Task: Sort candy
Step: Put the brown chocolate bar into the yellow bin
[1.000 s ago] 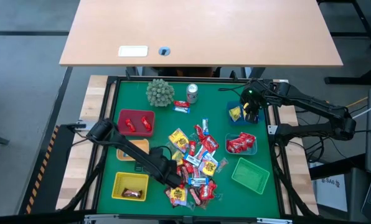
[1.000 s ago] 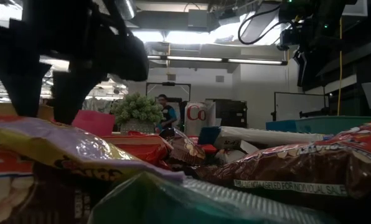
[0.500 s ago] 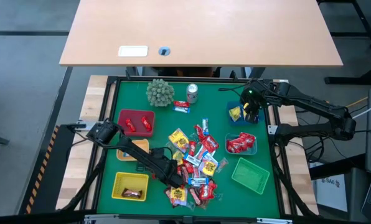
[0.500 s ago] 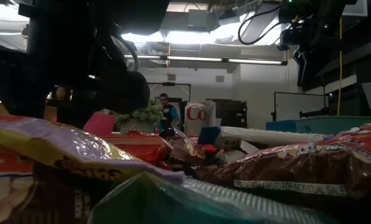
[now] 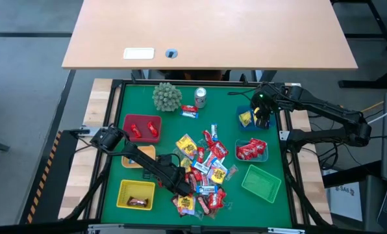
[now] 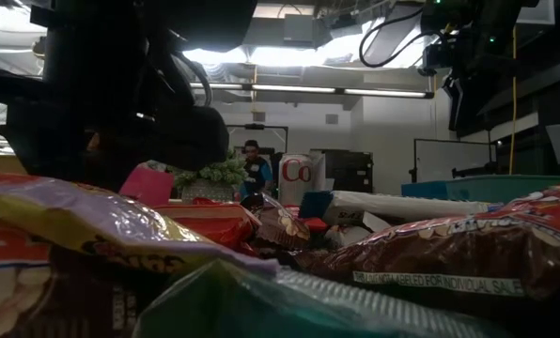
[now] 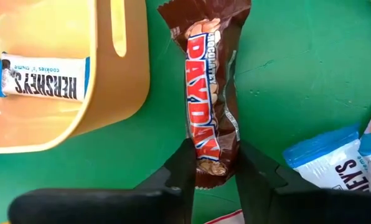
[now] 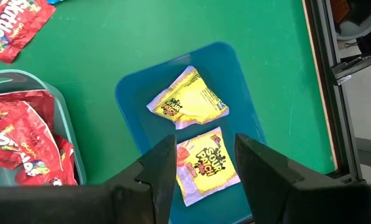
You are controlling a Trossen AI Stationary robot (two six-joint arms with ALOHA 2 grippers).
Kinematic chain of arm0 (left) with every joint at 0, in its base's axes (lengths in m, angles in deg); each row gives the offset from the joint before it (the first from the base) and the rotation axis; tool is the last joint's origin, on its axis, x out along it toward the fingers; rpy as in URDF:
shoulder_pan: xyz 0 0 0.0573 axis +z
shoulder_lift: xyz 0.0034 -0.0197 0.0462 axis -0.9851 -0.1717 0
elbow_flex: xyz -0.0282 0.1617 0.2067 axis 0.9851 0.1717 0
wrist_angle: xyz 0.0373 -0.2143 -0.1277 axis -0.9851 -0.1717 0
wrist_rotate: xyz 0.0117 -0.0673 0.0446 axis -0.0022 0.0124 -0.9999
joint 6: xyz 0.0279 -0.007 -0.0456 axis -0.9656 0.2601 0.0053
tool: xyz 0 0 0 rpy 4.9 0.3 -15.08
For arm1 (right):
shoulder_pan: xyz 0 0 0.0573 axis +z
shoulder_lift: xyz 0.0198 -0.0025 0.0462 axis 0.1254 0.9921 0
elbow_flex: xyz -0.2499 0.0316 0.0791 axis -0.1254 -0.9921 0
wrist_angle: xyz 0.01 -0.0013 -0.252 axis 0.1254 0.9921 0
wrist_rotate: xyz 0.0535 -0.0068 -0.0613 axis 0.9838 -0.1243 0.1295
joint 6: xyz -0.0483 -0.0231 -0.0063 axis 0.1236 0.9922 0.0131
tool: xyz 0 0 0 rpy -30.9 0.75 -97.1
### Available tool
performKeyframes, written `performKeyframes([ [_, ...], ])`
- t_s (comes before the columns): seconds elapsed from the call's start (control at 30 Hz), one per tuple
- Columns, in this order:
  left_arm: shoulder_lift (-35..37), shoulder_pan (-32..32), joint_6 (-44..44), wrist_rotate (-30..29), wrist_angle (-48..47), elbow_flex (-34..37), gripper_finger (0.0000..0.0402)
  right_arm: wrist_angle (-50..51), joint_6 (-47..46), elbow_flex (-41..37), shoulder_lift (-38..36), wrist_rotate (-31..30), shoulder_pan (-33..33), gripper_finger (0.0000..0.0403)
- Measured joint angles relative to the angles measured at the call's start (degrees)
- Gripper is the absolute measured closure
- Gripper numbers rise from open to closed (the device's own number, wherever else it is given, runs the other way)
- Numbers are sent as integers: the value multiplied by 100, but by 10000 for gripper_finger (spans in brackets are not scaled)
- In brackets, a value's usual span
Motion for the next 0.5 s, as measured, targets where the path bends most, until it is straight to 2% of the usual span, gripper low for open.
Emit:
performKeyframes([
  [0.37,-15,4,-288,-68,9,-129,332,0,0,1,0,-1,0,242],
  [0.5,-16,7,-323,-324,-35,-315,332,-1,0,1,0,-2,0,242],
])
